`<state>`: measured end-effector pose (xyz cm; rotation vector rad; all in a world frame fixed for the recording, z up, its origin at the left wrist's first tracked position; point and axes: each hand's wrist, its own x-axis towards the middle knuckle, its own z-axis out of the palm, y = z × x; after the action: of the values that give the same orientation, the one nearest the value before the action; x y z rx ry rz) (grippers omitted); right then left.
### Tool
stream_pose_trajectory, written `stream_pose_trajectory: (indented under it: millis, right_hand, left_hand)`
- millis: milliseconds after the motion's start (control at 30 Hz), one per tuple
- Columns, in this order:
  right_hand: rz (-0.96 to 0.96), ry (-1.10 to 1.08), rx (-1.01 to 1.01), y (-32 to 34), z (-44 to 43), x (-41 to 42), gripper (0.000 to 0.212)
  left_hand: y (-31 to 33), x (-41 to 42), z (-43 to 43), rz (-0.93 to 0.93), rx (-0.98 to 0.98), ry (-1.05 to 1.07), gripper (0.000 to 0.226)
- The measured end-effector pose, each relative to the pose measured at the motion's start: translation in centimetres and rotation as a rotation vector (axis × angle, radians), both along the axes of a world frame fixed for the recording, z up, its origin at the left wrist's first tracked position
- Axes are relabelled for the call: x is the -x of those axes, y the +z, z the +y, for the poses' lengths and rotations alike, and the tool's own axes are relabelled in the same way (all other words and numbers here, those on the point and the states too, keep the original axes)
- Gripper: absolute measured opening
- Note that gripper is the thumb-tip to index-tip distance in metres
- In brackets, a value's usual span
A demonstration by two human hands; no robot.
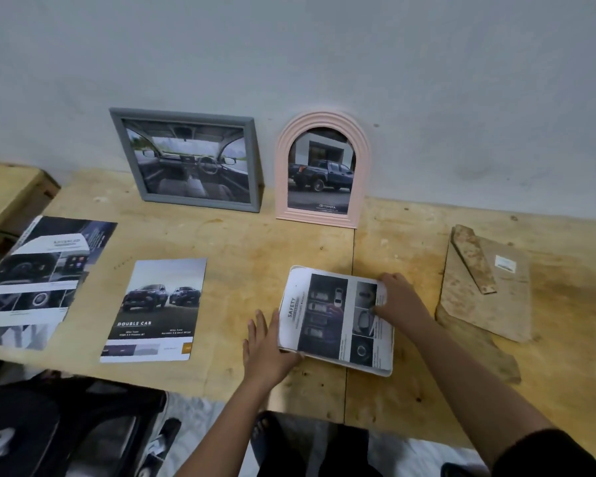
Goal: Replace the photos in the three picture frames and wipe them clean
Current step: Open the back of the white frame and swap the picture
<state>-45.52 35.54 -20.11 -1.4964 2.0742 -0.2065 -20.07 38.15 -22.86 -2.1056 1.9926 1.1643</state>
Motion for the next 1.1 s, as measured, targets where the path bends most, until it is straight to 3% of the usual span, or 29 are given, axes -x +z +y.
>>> stream_pose_trajectory:
  millis: [167,333,500,600,700,733,800,867,933,1100]
  right_hand:
    - [0.074,0.054,0.155,0.4,-0.7,1.1,0.025]
    - [-0.251,0.196,0.005,4.3,-3.0,2.5,0.012]
    - [-0.514,0.135,0.114,9.3,-4.7,2.8,0.017]
    - [-0.722,0.042,0.157,10.7,-5.5,1.0,0.016]
    - [-0.877,-0.011,0.164,10.8,-6.0,-3.0,0.021]
    - [-0.940,-0.018,0.132,10.6,-6.1,-4.7,0.028]
    - [-1.064,0.001,0.029,9.8,-6.5,-8.3,0.050]
    - [-1.141,0.072,-0.077,8.9,-7.0,-12.5,0.074]
    - [-1.087,0.141,-0.105,7.8,-7.8,-17.3,0.083]
    - [-0.980,0.125,-0.142,5.6,-10.5,-30.6,0.051]
  left_hand:
    - [-0.1,0.1,0.1,0.028,0.000,0.024,0.104]
    - [-0.8,0.1,0.9,0.065,0.058,0.080,0.101]
    - [-0.8,-0.2,1.6,0.125,0.079,0.115,0.090]
    - [1.5,0.4,0.9,0.435,0.108,0.403,0.058]
    - [5.8,0.1,-0.4,0.982,0.104,0.891,0.043]
    - [7.1,-0.3,-0.8,1.146,0.103,0.973,0.042]
    - [8.7,-2.4,-1.4,1.284,0.122,0.993,0.034]
    - [9.6,-5.6,-1.7,1.293,0.148,0.983,0.024]
    - [9.6,-9.9,-2.4,1.224,0.182,1.018,0.027]
    - [8.1,-23.8,-5.6,1.010,0.216,1.071,0.035]
